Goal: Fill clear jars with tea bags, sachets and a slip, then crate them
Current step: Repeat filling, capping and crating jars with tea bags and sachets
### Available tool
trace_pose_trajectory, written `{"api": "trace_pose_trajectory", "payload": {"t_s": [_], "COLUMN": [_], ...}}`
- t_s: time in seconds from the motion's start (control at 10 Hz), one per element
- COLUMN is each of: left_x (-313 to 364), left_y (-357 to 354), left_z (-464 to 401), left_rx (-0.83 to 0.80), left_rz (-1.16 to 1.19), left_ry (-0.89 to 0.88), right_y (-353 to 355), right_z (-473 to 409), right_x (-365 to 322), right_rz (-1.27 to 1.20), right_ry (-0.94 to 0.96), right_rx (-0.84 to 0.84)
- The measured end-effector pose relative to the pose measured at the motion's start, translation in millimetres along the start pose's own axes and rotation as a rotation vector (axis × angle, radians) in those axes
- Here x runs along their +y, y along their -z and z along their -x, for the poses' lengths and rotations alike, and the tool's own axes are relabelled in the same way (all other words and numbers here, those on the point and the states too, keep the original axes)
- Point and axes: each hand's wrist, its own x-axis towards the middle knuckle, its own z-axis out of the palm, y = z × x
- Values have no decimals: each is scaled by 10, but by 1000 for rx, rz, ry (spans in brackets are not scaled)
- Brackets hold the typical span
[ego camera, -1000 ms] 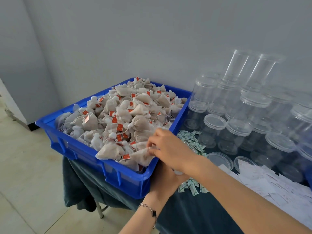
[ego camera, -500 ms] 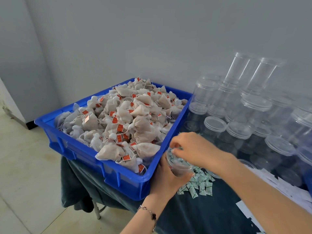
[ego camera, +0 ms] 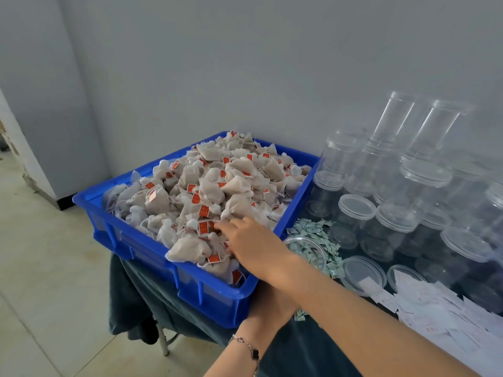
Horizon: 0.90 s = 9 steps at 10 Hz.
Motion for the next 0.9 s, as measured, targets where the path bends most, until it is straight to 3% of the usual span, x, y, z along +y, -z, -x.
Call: {"api": "trace_pose_trajectory", "payload": {"t_s": [0.2,0.4,0.5,0.6,0.7,0.8,0.9], "left_x": [47,65,42,52,78,107,154], "left_y": [-59,-81,-84,-99,-68,-28,37], "left_z": [-105,-74,-93,-77,-49,-41,-21], "left_rx": [154,195,164,160,199,216,136], "left_rz": [208,283,227,192,179,201,101], "left_ry": [-236,-183,-130,-109,-132,-156,-134], "right_y": [345,721,753,660,497,423,269], "right_z": [219,454,571,639,622,485,180], "right_x": [150,376,556,623,542,412,129], "right_rz": [-263,-272,-187,-65,-80,-271,-444], "right_ry": [-116,-190,-314,-387,-417,-367,-250], "right_rx": [163,398,351,54,-51,99,-30]}}
